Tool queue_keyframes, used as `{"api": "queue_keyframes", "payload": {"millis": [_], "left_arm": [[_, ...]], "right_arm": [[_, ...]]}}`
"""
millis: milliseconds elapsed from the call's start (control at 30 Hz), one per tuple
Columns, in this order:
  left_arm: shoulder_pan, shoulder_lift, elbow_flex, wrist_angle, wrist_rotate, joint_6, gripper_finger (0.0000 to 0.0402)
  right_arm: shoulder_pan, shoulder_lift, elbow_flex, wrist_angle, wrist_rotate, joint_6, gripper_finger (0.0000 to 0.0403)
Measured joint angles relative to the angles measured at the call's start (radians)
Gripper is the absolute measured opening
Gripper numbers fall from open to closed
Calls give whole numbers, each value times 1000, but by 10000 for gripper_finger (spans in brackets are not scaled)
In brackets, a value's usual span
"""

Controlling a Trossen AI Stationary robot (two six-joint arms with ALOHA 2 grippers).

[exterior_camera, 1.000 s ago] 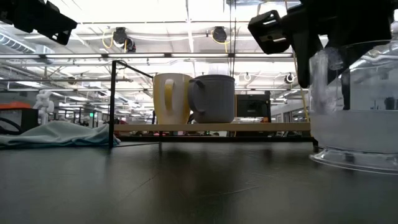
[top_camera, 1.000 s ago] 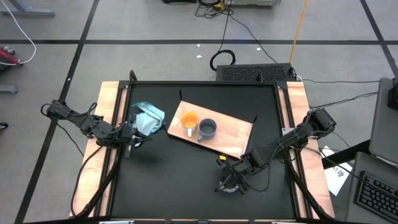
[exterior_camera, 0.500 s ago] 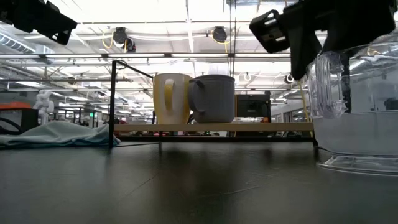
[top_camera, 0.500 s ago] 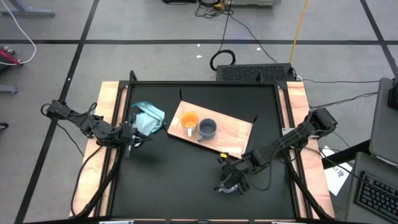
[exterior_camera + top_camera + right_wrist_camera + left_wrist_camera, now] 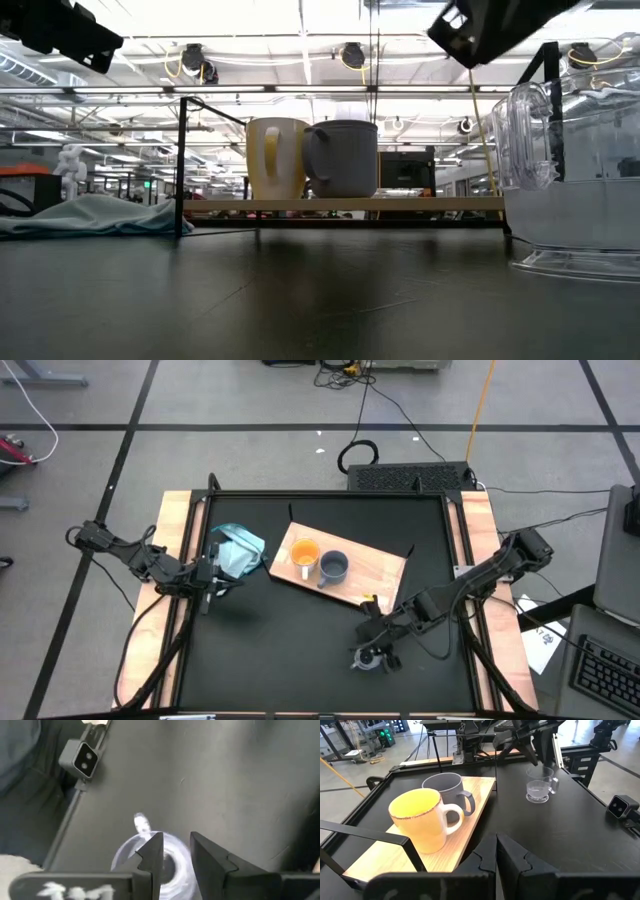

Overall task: Stack small to large cups/mugs on shelf
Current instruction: Put the transparent cup on the shelf

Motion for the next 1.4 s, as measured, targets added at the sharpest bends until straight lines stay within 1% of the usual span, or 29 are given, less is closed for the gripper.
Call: {"api": "queue_keyframes", "payload": {"millis": [233, 333, 600, 833, 1033, 1233, 1400], "left_arm": [[0, 0, 0, 1, 0, 5, 12], [0, 0, 0, 1, 0, 5, 12], [0, 0, 0, 2, 0, 1, 12], [0, 0, 0, 1, 0, -4, 12], [0, 0, 0, 1, 0, 2, 12], [0, 0, 0, 1, 0, 5, 12], [0, 0, 0, 1, 0, 5, 12]], "right_arm": [[34, 7, 0, -64, -5, 216, 89], [47, 8, 0, -98, -4, 272, 89], [49, 8, 0, -112, 5, 317, 89], [40, 8, -2, -184, 5, 388, 89], [32, 8, -19, -181, 4, 442, 89], [31, 7, -24, -162, 0, 463, 89], [30, 7, -24, -102, 0, 436, 89]]}}
